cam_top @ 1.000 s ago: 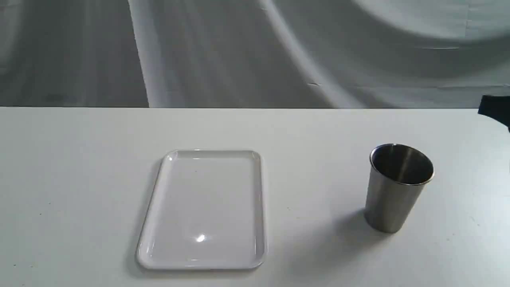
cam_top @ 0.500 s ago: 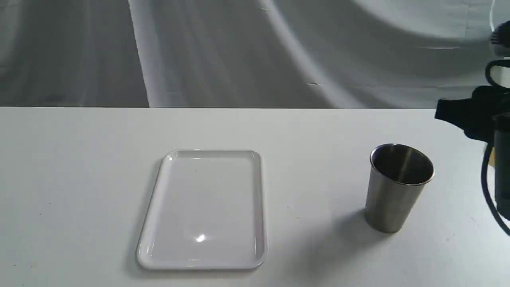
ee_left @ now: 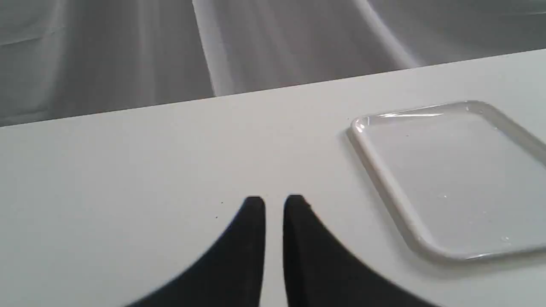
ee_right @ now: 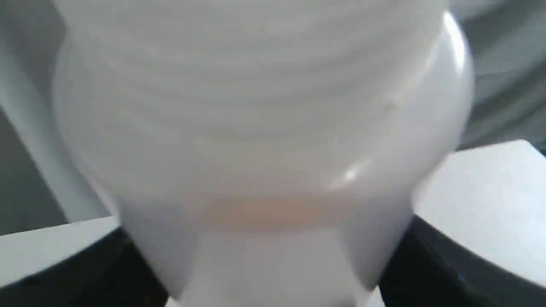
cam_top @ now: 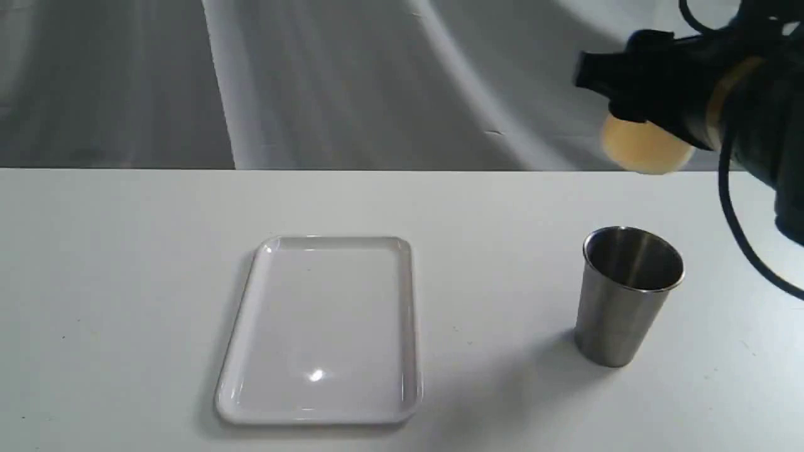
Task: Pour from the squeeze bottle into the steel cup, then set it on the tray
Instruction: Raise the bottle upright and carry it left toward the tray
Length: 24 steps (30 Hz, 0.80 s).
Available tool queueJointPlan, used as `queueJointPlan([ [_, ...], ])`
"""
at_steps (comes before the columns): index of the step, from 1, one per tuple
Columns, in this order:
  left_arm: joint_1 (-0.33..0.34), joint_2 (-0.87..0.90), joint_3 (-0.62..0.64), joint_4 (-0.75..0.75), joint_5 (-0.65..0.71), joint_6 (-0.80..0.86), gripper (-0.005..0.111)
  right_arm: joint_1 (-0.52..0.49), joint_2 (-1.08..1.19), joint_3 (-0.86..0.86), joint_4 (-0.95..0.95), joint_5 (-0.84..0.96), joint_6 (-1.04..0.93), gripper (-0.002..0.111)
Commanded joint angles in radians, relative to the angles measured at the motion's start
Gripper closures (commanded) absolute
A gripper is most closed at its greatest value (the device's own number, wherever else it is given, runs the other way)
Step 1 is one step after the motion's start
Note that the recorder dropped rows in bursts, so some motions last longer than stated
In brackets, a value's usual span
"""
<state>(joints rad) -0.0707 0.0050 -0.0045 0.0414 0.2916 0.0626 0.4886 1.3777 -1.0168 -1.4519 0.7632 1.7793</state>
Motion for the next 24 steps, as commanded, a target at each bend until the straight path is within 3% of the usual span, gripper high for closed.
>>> queueJointPlan([
  [1,-0.003,-0.005,0.004,0.003,-0.007,-0.002,0.098,0.001,-0.012,-0.029,-0.118,-0.158,-0.012,0.07],
  [8,-0.003,-0.005,0.004,0.003,-0.007,-0.002,0.098,0.001,0.032,-0.054,-0.186,-0.325,-0.029,0.07],
  [19,-0.003,-0.005,0.004,0.003,-0.007,-0.002,0.098,0.024,0.248,-0.235,-0.177,-0.531,-0.031,0.07],
  [24,-0.003,-0.005,0.004,0.003,-0.007,-0.002,0.098,0.06,0.335,-0.3,-0.092,-0.609,-0.159,0.07],
])
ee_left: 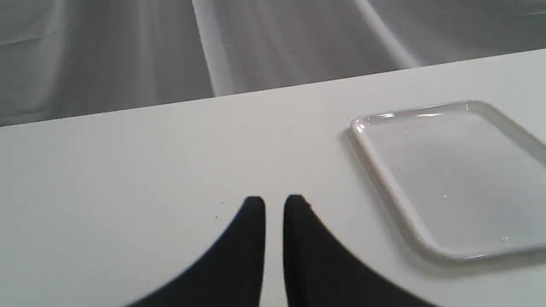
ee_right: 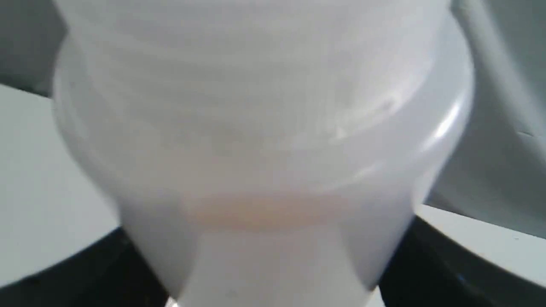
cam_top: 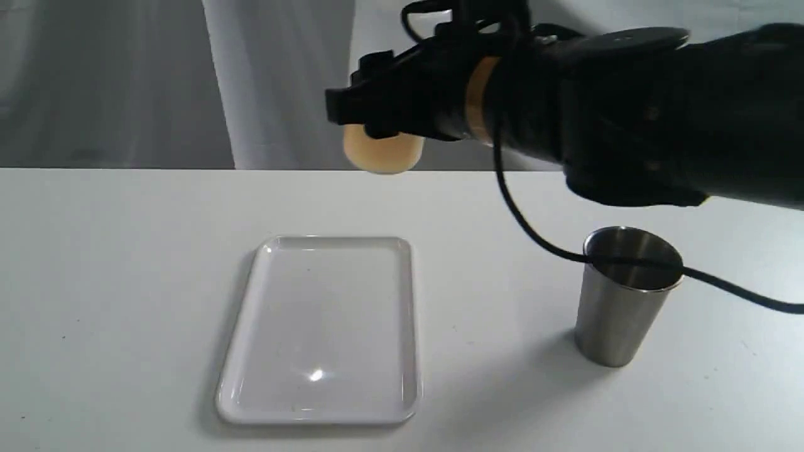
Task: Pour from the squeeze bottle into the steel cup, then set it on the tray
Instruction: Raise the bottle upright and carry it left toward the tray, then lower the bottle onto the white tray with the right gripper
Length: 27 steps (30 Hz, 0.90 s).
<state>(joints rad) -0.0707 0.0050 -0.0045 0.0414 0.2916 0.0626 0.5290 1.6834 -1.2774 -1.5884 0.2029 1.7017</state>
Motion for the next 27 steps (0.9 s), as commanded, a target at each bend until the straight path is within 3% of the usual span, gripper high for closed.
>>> queueJointPlan([
  [1,-0.003,-0.005,0.004,0.003,-0.007,-0.002,0.098,0.021,0.042,-0.046,0.075,-0.06,-0.111,0.07],
  [22,-0.003,-0.005,0.004,0.003,-0.007,-0.002,0.098,0.03,0.259,-0.051,0.806,-0.228,-0.965,0.07],
  [27,-0.003,-0.005,0.004,0.003,-0.007,-0.002,0.098,0.03,0.294,-0.051,0.909,-0.241,-1.078,0.07],
])
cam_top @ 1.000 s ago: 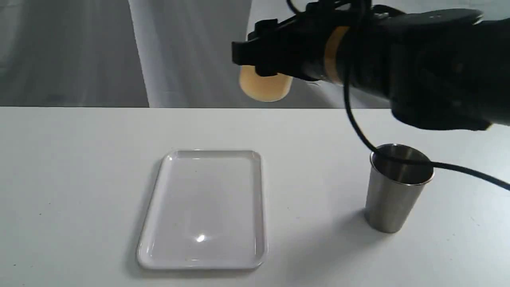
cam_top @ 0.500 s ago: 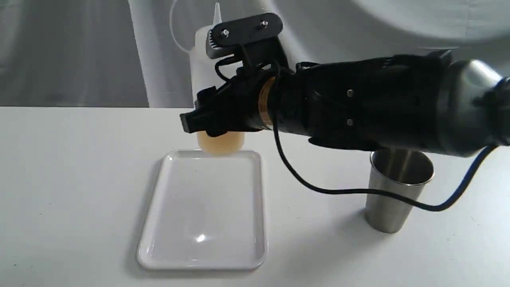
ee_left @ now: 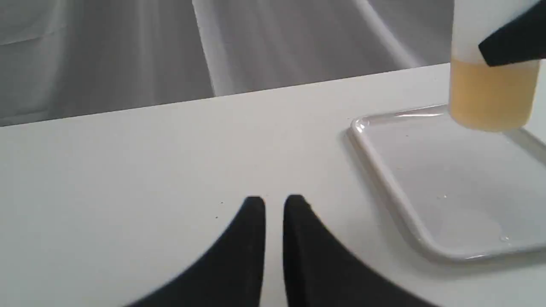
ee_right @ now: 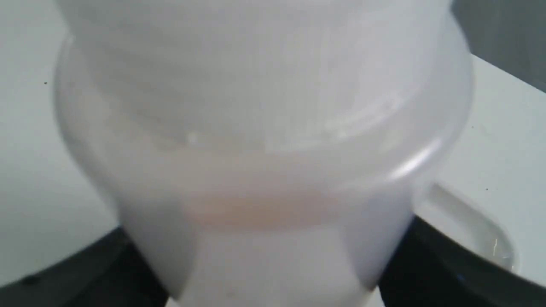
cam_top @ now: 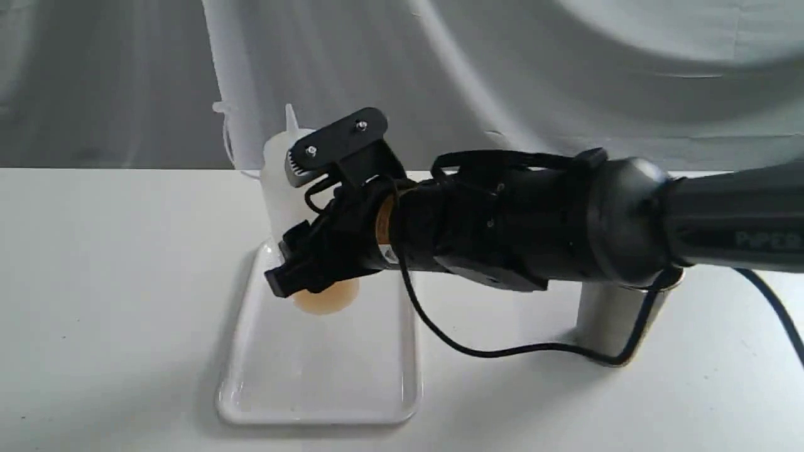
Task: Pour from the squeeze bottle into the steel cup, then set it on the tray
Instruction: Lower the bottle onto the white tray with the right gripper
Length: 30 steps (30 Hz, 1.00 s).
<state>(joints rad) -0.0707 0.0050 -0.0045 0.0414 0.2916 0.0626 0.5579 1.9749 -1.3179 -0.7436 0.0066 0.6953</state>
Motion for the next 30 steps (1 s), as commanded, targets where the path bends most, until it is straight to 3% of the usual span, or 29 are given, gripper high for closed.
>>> queueJointPlan([
  [1,-0.003,-0.005,0.004,0.003,-0.007,-0.002,0.098,0.001,0.008,-0.011,0.085,-0.049,-0.085,0.07],
  [17,-0.003,-0.005,0.004,0.003,-0.007,-0.002,0.098,0.001,0.068,-0.009,0.476,-0.079,-0.432,0.07],
  [24,-0.003,-0.005,0.004,0.003,-0.007,-0.002,0.098,0.013,0.068,-0.005,0.726,-0.058,-0.686,0.07],
  [30,-0.003,-0.005,0.004,0.003,-0.007,-0.002,0.098,0.022,0.088,-0.005,0.774,-0.061,-0.729,0.07],
])
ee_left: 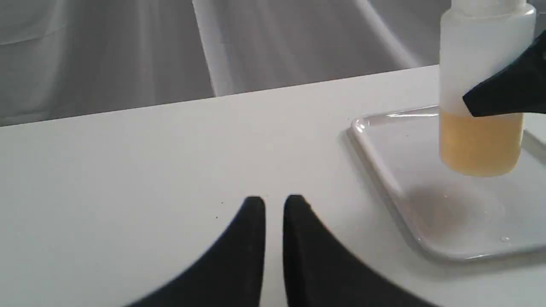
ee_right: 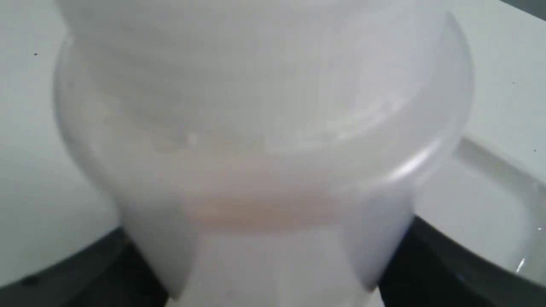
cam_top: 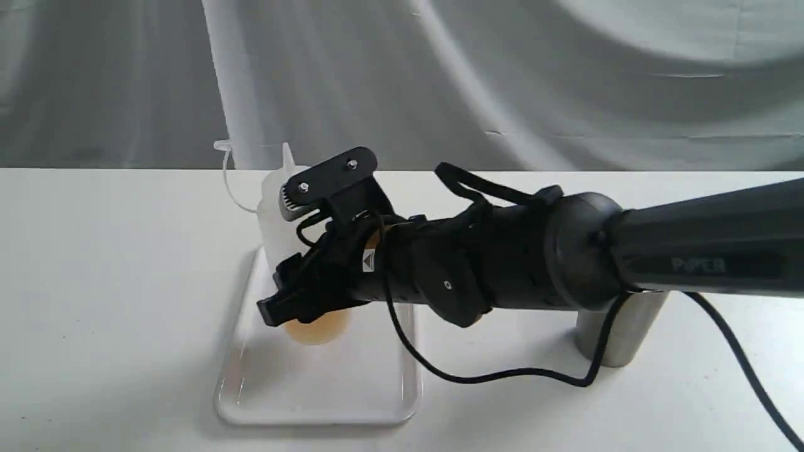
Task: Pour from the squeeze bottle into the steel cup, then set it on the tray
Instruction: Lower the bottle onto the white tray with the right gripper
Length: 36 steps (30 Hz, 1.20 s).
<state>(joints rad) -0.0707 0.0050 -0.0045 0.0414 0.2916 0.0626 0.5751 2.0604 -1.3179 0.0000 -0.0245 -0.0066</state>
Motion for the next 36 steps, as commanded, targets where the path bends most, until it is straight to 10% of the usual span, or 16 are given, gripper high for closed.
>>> queueJointPlan([
  [1,-0.003,-0.005,0.004,0.003,-0.007,-0.002,0.098,0.005,0.007,-0.005,0.037,-0.03,-0.027,0.07],
  [36,-0.003,-0.005,0.004,0.003,-0.007,-0.002,0.098,0.011,0.02,-0.005,0.039,0.018,-0.058,0.07],
])
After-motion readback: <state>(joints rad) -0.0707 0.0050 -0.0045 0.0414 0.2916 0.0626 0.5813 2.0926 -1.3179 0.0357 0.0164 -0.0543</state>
